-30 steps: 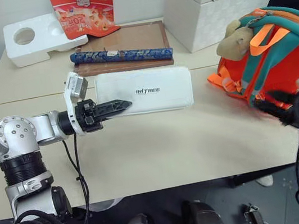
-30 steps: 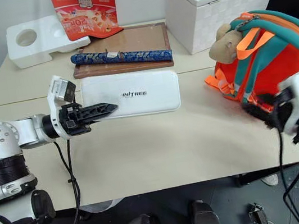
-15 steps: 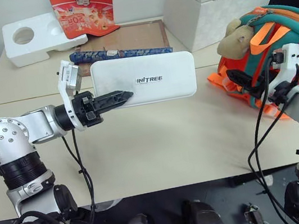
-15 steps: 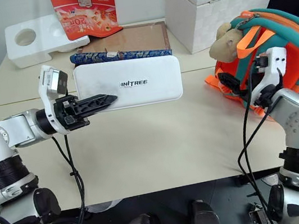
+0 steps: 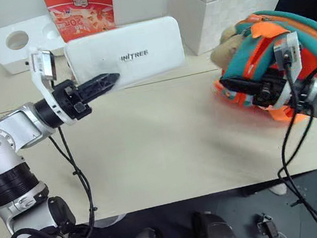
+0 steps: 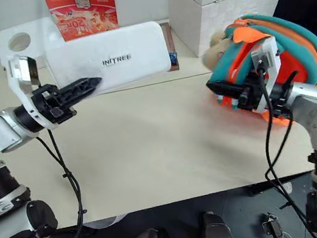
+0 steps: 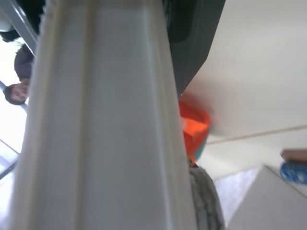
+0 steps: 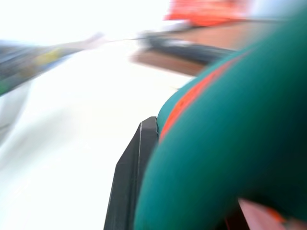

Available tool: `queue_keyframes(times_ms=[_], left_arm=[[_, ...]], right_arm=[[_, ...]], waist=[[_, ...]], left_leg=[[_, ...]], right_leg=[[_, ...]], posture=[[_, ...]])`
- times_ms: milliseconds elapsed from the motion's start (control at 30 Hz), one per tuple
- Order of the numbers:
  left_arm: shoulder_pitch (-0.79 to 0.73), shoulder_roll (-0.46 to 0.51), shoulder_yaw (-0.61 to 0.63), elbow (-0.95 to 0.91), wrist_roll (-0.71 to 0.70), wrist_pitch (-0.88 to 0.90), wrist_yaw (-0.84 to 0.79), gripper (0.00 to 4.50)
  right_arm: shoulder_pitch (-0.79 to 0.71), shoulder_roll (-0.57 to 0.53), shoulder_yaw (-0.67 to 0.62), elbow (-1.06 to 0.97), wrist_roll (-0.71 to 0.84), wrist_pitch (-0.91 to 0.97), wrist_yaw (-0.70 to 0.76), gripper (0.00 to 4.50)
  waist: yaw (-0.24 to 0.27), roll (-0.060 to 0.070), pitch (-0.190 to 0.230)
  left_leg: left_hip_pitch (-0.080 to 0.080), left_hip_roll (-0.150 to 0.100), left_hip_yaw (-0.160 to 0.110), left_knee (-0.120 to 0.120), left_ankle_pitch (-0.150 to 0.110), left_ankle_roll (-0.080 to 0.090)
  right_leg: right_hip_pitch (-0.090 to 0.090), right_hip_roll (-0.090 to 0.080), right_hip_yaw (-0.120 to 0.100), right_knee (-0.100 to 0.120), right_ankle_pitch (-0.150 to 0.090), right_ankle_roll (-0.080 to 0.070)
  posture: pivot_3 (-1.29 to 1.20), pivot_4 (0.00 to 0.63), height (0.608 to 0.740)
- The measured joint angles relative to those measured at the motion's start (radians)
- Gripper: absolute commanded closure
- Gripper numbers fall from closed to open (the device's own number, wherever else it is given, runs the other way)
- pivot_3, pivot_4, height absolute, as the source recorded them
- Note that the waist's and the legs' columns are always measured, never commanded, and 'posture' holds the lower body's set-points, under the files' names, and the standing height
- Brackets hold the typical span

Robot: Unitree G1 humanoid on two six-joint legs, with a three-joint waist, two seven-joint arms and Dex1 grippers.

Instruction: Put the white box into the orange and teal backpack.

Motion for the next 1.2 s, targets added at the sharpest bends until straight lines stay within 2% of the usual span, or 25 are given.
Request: queue_keyframes(times_ms=[167,267,500,700,833,1200], left_arm=[[-0.037,0.03,-0.024,0.035,0.005,-0.107,-0.086,3.07],[-0.047,0.034,-0.067,0.034,0.004,-0.144,-0.155,3.07],[-0.048,0.072,-0.221,0.029,0.051,-0.236,-0.336,3.07],[-0.049,0.148,-0.399,0.046,0.249,-0.473,-0.536,3.07],[-0.072,0.183,-0.484,0.123,0.379,-0.643,-0.645,3.07],[-0.165,0.266,-0.582,0.344,0.613,-0.875,-0.842,3.07]], right_arm=[[0.057,-0.152,0.023,-0.172,0.233,0.135,0.195,4.45],[0.085,-0.197,0.011,-0.198,0.31,0.16,0.234,4.45],[0.173,-0.216,0.003,-0.176,0.298,0.13,0.217,4.45],[0.222,-0.224,-0.026,-0.168,0.293,0.112,0.206,4.45],[0.245,-0.247,-0.036,-0.166,0.293,0.109,0.212,4.45],[0.253,-0.255,-0.038,-0.165,0.292,0.089,0.211,4.45]], waist=[[0.003,-0.002,0.001],[0.005,-0.003,0.001],[0.022,-0.004,0.001],[0.028,-0.004,0.001],[0.029,-0.004,0.001],[0.028,-0.004,0.001]], left_leg=[[0.0,-0.001,-0.001,0.001,-0.001,0.002],[0.0,-0.002,0.0,0.002,-0.002,0.004],[0.0,-0.001,0.0,0.003,-0.002,0.003],[0.0,-0.002,0.0,0.005,-0.002,0.004],[0.0,-0.001,0.0,0.007,-0.003,0.005],[-0.004,0.0,-0.001,0.014,-0.008,0.009]], right_leg=[[0.002,0.0,-0.001,-0.002,0.0,0.0],[0.003,-0.002,-0.001,-0.004,0.001,0.002],[0.002,-0.001,0.0,-0.004,0.001,0.001],[0.002,-0.001,-0.001,-0.004,0.001,0.001],[0.003,-0.003,-0.001,-0.005,0.001,0.001],[0.002,-0.004,-0.003,-0.004,0.001,0.001]], posture=[[0.0,0.15,0.74],[0.0,0.15,0.74],[0.0,0.15,0.74],[0.0,0.15,0.74],[0.0,0.15,0.74],[0.0,0.15,0.74]])
